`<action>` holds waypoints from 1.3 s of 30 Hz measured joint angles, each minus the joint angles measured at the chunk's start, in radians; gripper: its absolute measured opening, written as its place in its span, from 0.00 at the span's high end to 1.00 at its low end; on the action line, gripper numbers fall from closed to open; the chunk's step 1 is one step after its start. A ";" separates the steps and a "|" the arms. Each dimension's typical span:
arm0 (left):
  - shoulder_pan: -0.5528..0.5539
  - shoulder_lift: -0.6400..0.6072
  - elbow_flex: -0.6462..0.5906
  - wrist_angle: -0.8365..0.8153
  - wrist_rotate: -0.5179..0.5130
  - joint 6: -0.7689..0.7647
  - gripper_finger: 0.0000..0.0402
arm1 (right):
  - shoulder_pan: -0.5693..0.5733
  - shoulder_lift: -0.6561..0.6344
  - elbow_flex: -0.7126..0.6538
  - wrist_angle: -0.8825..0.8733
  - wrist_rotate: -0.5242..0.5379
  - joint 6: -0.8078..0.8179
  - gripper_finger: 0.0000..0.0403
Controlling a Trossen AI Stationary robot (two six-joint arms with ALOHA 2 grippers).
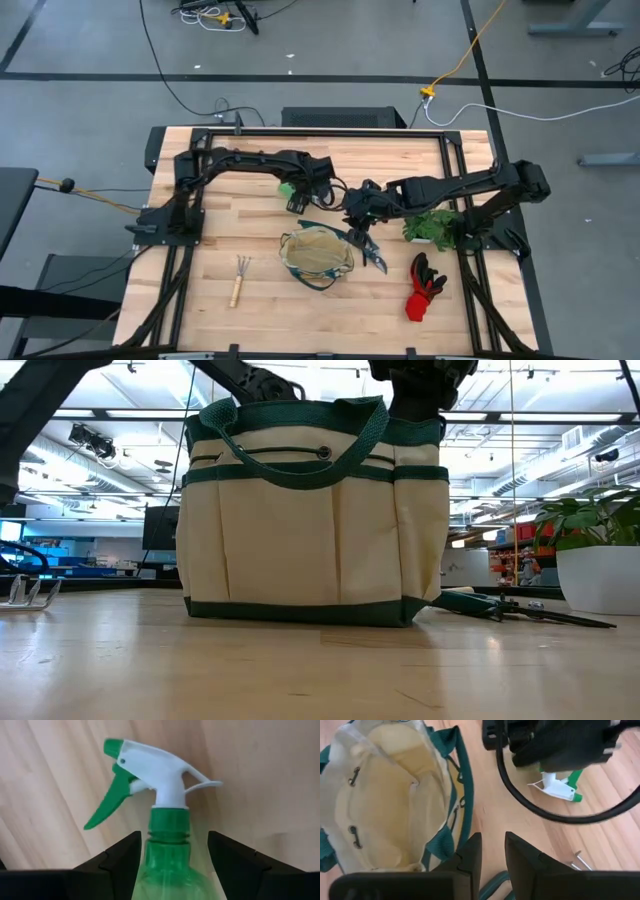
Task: Pick & Place Garden tools in Gardening bag
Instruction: Put the green spray bottle into the gardening bag
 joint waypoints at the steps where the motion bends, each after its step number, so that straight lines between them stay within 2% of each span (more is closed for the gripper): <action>1: 0.000 0.008 0.000 -0.006 -0.001 0.000 0.41 | 0.003 0.000 0.000 0.001 0.000 0.000 0.78; 9: 0.000 0.068 0.000 -0.022 -0.007 -0.023 0.44 | 0.007 0.000 0.000 0.001 0.008 0.000 0.78; 14: 0.000 0.062 0.000 -0.041 -0.025 -0.024 0.62 | 0.007 0.000 0.000 0.003 0.008 0.000 0.78; 25: 0.000 0.045 -0.001 -0.117 -0.090 -0.028 0.62 | 0.007 0.000 0.000 0.006 0.025 0.000 0.78; 30: 0.009 -0.028 0.000 -0.153 -0.110 -0.055 0.62 | 0.007 0.000 0.000 0.008 0.026 0.000 0.78; 34: 0.022 -0.137 0.000 -0.153 -0.110 -0.076 0.62 | 0.007 0.000 0.000 0.009 0.027 0.008 0.78; 39: 0.046 -0.310 0.000 -0.135 0.015 -0.147 0.62 | 0.007 0.000 0.000 0.008 0.027 0.011 0.78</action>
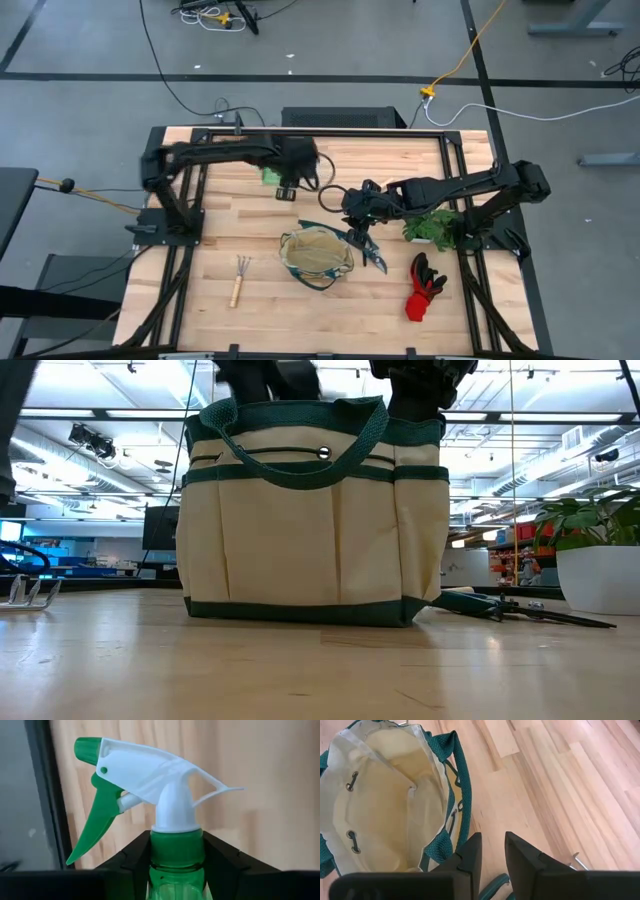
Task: Pick & Place Garden tools in Gardening bag
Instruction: Put the green spray bottle into the gardening bag
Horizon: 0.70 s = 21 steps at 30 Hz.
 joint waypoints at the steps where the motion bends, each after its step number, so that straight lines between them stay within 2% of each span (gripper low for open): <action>1: 0.002 -0.036 0.000 0.011 0.033 -0.020 0.62 | 0.000 0.000 0.000 0.001 0.000 0.000 0.78; 7: -0.003 -0.218 0.000 0.100 0.247 -0.125 0.62 | 0.000 0.000 0.000 0.005 0.000 0.006 0.78; 13: -0.036 -0.324 0.000 0.199 0.467 -0.220 0.62 | 0.000 0.000 0.000 -0.002 0.000 0.023 0.78; 16: -0.077 -0.350 0.000 0.220 0.503 -0.244 0.62 | 0.000 0.000 0.000 -0.011 0.003 0.023 0.78; 21: -0.170 -0.362 0.000 0.252 0.493 -0.274 0.62 | 0.000 0.000 0.000 -0.072 0.053 0.048 0.78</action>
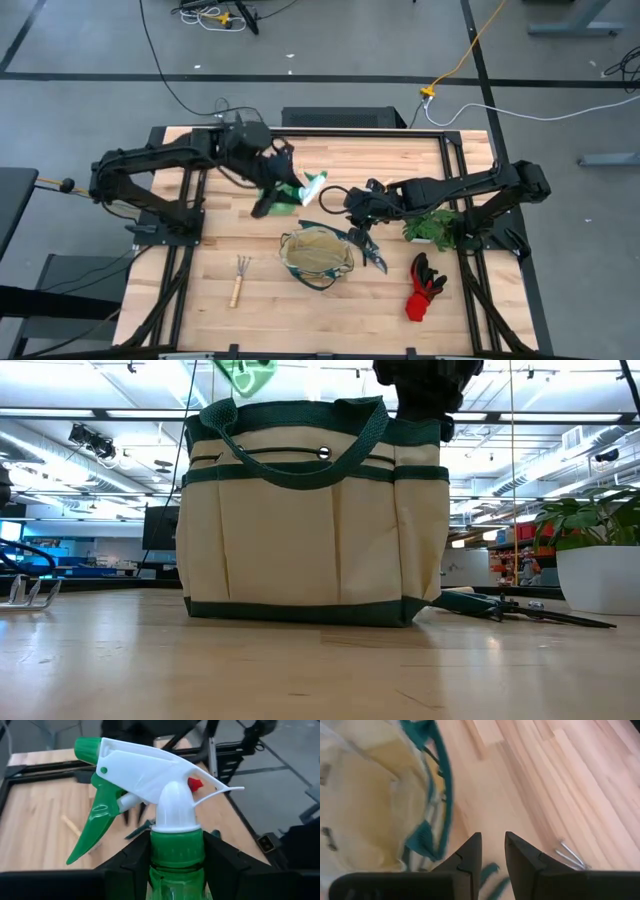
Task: Pick & Place Garden tools in Gardening bag
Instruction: Put the green spray bottle into the gardening bag
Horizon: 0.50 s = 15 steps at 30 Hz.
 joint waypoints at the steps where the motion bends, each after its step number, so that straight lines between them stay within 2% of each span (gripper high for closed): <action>1: -0.017 -0.001 0.000 -0.002 -0.014 -0.003 0.62 | 0.000 0.000 0.000 -0.013 0.006 0.008 0.78; 15: -0.241 -0.006 -0.010 0.006 -0.245 -0.055 0.62 | 0.004 -0.030 0.000 -0.119 0.011 0.042 0.78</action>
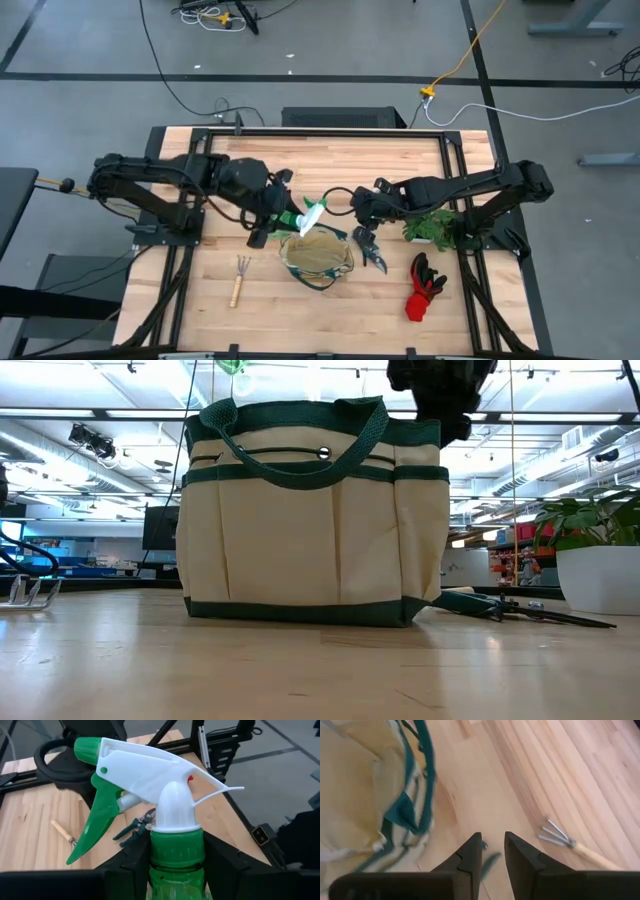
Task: Pick & Place Garden tools in Gardening bag
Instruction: Put the green spray bottle into the gardening bag
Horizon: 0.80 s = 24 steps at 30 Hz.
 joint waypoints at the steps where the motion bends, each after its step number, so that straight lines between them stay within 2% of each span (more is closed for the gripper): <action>1: -0.009 -0.009 -0.018 0.005 -0.011 -0.007 0.62 | 0.002 -0.005 0.000 -0.012 0.011 0.009 0.78; 3: -0.024 -0.043 -0.079 0.034 -0.030 -0.030 0.62 | 0.006 -0.023 0.000 -0.017 0.022 0.015 0.78; 7: -0.047 -0.129 -0.255 0.242 -0.043 -0.071 0.62 | 0.020 -0.053 0.000 -0.017 0.021 0.016 0.78; 13: -0.079 -0.228 -0.529 0.684 -0.044 -0.083 0.62 | 0.035 -0.089 0.000 -0.015 0.022 0.029 0.78; 20: -0.117 -0.204 -0.746 1.184 -0.042 -0.074 0.62 | 0.035 -0.102 0.000 -0.009 0.047 0.041 0.78; 24: -0.118 -0.150 -0.839 1.379 -0.043 -0.071 0.62 | 0.035 -0.103 0.000 0.002 0.048 0.040 0.78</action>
